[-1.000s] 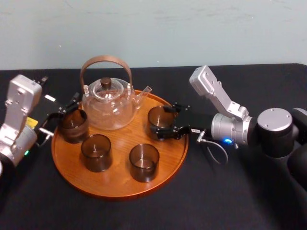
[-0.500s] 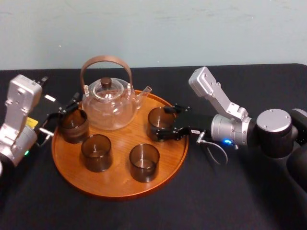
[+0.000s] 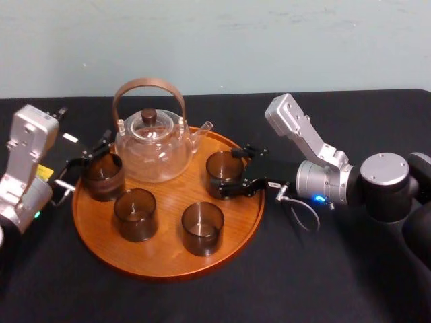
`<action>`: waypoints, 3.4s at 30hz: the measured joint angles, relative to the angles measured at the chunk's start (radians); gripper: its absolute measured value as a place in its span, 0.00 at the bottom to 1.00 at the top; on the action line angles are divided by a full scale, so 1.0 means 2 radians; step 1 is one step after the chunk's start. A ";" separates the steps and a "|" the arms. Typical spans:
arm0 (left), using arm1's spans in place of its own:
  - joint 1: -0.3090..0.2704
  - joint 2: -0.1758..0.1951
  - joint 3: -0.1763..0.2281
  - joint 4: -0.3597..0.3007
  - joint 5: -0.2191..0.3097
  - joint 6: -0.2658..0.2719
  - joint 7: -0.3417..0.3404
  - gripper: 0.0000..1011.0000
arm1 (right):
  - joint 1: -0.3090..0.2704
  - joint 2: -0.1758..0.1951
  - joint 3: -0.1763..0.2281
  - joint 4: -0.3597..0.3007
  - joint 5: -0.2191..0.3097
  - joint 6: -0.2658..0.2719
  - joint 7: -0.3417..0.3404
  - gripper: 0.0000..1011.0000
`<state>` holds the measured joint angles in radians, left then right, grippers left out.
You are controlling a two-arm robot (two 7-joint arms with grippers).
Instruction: Pick up the glass from the table and place it on the tray.
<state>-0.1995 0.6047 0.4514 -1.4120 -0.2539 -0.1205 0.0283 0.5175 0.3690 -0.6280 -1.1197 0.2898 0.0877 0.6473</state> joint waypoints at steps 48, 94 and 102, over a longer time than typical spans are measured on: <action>0.000 0.000 0.000 0.000 0.000 0.000 0.000 0.99 | -0.164 0.145 0.109 -0.200 0.079 -0.043 -0.048 0.99; 0.000 0.000 0.000 0.000 0.000 0.000 0.000 0.99 | -0.199 0.049 0.172 -0.136 0.020 -0.100 -0.189 0.99; 0.000 0.000 0.000 0.000 0.000 0.000 0.000 0.99 | -0.199 0.049 0.171 -0.137 0.021 -0.100 -0.188 0.99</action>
<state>-0.1995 0.6047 0.4514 -1.4120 -0.2539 -0.1205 0.0283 0.1187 0.4675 -0.2855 -1.3930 0.3316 -0.1119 0.2704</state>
